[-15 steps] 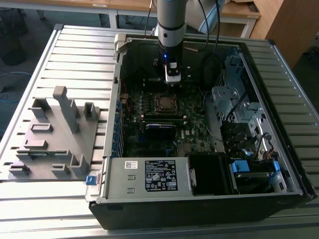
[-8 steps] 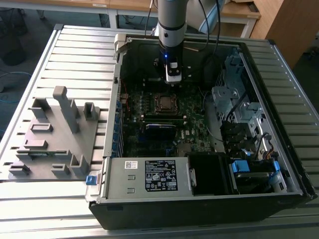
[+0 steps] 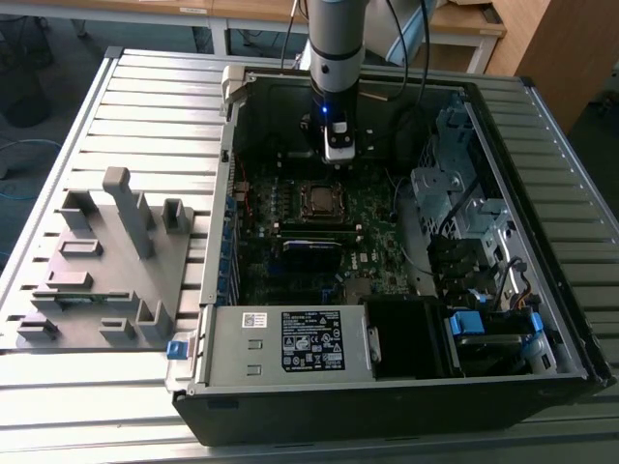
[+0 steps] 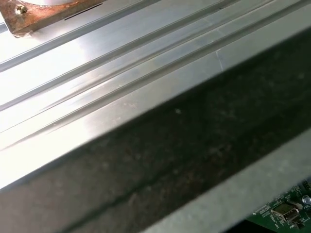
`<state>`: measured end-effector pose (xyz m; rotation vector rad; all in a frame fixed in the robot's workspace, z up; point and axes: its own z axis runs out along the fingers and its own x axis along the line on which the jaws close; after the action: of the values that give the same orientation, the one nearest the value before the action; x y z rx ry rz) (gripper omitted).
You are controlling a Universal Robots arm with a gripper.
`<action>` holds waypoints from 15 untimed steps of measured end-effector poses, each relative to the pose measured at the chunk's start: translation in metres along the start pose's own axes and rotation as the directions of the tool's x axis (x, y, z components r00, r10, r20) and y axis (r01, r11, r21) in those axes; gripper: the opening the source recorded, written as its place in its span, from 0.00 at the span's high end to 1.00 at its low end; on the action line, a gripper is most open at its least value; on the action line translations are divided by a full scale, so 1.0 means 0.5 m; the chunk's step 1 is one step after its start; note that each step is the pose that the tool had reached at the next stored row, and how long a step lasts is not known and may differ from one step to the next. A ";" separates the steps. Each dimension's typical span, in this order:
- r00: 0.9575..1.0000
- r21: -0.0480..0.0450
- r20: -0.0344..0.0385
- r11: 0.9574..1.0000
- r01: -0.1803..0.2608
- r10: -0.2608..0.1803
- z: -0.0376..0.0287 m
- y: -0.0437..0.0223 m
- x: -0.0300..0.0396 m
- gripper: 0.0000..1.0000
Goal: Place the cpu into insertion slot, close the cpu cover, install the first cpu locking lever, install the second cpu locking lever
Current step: 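Install the first cpu locking lever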
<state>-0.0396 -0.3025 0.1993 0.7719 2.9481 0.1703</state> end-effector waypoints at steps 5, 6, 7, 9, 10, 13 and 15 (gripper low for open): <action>1.000 0.006 0.003 1.000 0.001 -0.001 0.003 0.000 -0.001 0.90; 1.000 0.007 0.004 1.000 0.001 -0.001 0.003 0.000 -0.001 0.90; 1.000 0.007 0.004 1.000 0.001 -0.001 0.003 0.000 -0.001 0.90; 1.000 0.007 0.004 1.000 0.001 -0.001 0.002 0.000 -0.001 0.90; 1.000 0.007 0.004 1.000 0.001 -0.001 0.000 0.001 -0.001 0.90; 1.000 0.007 0.004 1.000 0.001 -0.001 -0.003 0.001 -0.001 0.90; 1.000 0.007 0.004 1.000 0.001 -0.001 -0.003 0.001 -0.001 0.90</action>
<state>-0.0389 -0.3024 0.2010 0.7707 2.9467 0.1582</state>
